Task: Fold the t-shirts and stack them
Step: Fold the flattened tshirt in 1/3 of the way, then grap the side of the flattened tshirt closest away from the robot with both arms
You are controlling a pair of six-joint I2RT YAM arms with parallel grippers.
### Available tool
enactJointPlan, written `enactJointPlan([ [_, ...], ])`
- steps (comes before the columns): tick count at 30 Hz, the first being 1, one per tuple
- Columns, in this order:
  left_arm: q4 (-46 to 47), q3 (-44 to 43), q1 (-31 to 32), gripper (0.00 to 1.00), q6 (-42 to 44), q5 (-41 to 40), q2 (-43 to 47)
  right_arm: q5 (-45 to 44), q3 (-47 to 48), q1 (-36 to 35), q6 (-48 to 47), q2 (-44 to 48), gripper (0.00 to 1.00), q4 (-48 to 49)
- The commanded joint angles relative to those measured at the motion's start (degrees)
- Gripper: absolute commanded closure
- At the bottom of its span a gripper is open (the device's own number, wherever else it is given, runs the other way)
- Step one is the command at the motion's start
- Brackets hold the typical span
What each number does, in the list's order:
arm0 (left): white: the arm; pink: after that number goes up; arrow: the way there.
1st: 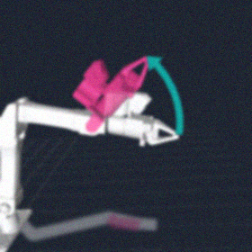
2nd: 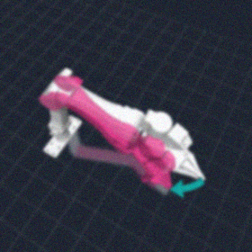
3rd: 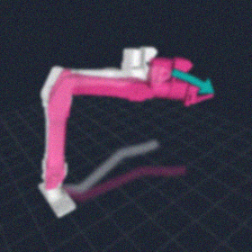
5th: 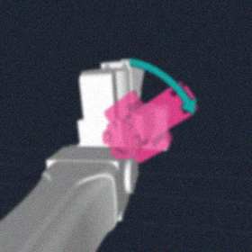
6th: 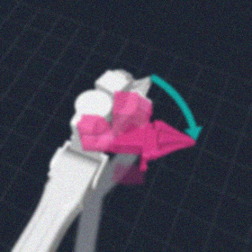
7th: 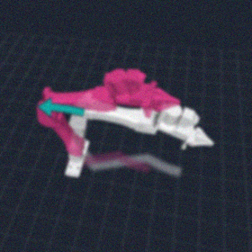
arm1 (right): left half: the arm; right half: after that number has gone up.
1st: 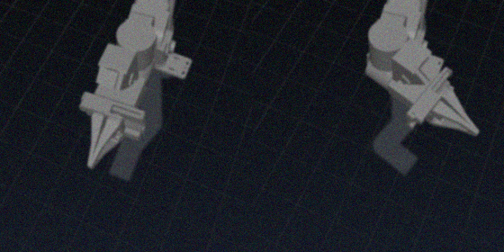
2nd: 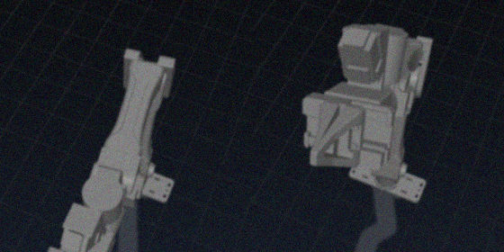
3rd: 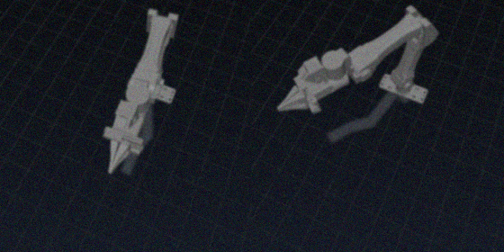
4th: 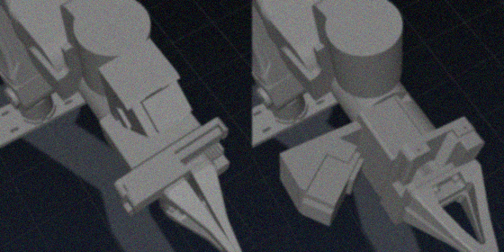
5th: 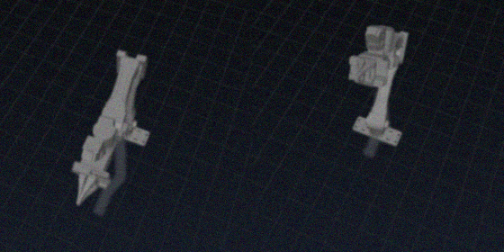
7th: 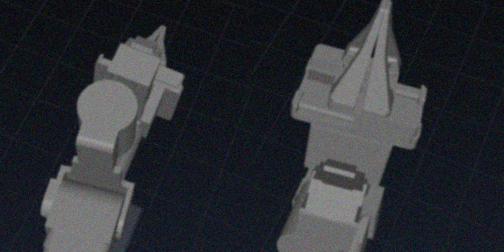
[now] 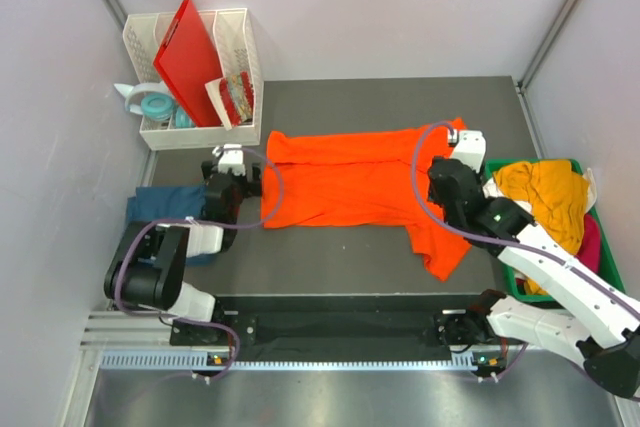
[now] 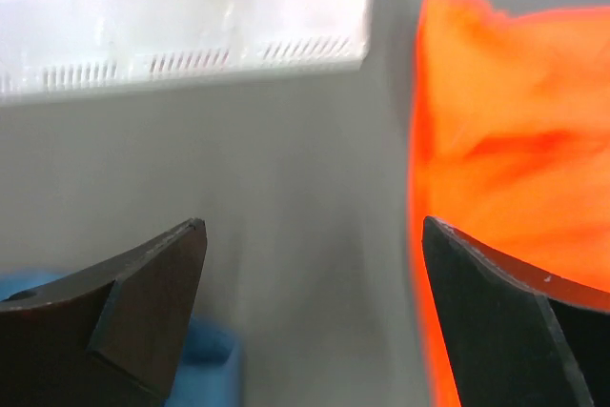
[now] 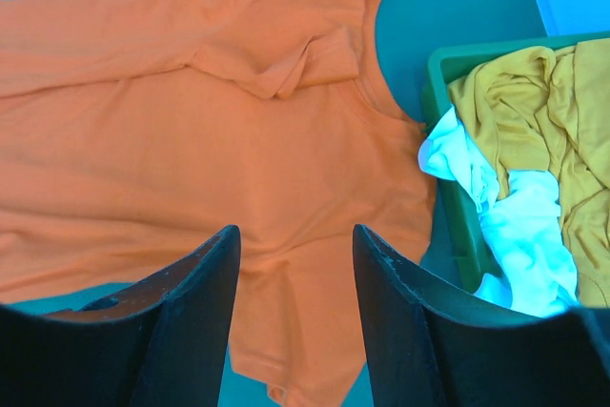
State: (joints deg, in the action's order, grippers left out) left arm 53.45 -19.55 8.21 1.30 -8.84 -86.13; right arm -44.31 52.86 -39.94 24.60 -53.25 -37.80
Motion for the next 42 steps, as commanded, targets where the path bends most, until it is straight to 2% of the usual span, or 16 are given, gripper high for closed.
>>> enactJointPlan([
  [1, -27.4, -16.2, 6.9, 0.01, 1.4, -11.4, 7.2, -0.7, -0.1, 0.5, -1.4, -1.8, 0.49, 1.5],
  [3, -37.9, -24.1, 12.3, 0.01, -4.1, -19.5, 7.7, -0.6, 0.2, 0.5, -1.3, -2.7, 0.49, 1.9],
  [4, -48.9, -26.6, 15.1, 0.01, -7.0, -24.7, 7.9, -0.7, 0.2, 0.5, -0.9, -2.8, 0.49, 2.1],
  [5, -55.8, -30.8, 16.4, 0.01, -12.4, -26.2, 7.8, -0.8, 0.2, 0.5, -0.7, -3.1, 0.49, 2.6],
  [7, -64.2, -32.8, 20.3, 0.01, -17.4, -29.3, 8.9, -0.8, -0.4, 0.5, -0.3, -2.9, 0.49, 3.0],
  [10, -79.3, -33.1, 21.7, 0.01, -40.0, -39.7, 11.1, -1.6, -1.3, 0.5, 0.1, -2.5, 0.49, 3.6],
  [11, -90.7, -33.5, 21.7, 0.01, -56.6, -40.4, 11.5, -1.9, -1.5, 0.5, 0.1, -2.2, 0.49, 3.7],
  [12, -92.7, -33.1, 21.6, 0.01, -59.4, -38.6, 12.4, -2.5, -2.1, 0.6, 0.4, -2.0, 0.49, 3.7],
  [13, -91.3, -32.1, 21.5, 0.01, -57.9, -35.6, 14.5, -2.7, -2.4, 0.4, 0.6, -1.9, 0.49, 3.7],
  [14, -87.3, -29.6, 21.6, 0.01, -51.8, -27.7, 15.5, -2.9, -2.7, 0.5, 0.7, -1.7, 0.49, 3.6],
  [17, -84.3, -25.3, 21.6, 0.01, -49.3, -19.5, 17.4, -3.6, -3.8, 0.6, 0.8, -1.2, 0.49, 3.8],
  [21, -82.5, -23.8, 21.7, 0.01, -46.7, -12.1, 14.3, -3.8, -4.6, 0.6, 2.5, -1.1, 0.48, 3.0],
  [25, -81.1, -24.4, 21.6, 0.06, -44.6, -10.2, 8.6, -3.0, -5.0, 0.5, 4.4, -1.1, 0.49, 1.9],
  [29, -77.8, -24.0, 21.7, 0.21, -42.6, -9.5, 7.5, -2.4, -5.4, 0.4, 5.5, -1.0, 0.49, 1.2],
  [36, -78.0, -25.0, 21.6, 0.34, -43.0, -11.0, 4.2, -2.0, -5.9, 0.5, 6.1, -0.7, 0.49, 0.6],
  [42, -77.2, -24.0, 21.6, 0.53, -43.2, -11.1, 3.6, -1.8, -6.3, 0.5, 5.8, -1.0, 0.49, 0.8],
])
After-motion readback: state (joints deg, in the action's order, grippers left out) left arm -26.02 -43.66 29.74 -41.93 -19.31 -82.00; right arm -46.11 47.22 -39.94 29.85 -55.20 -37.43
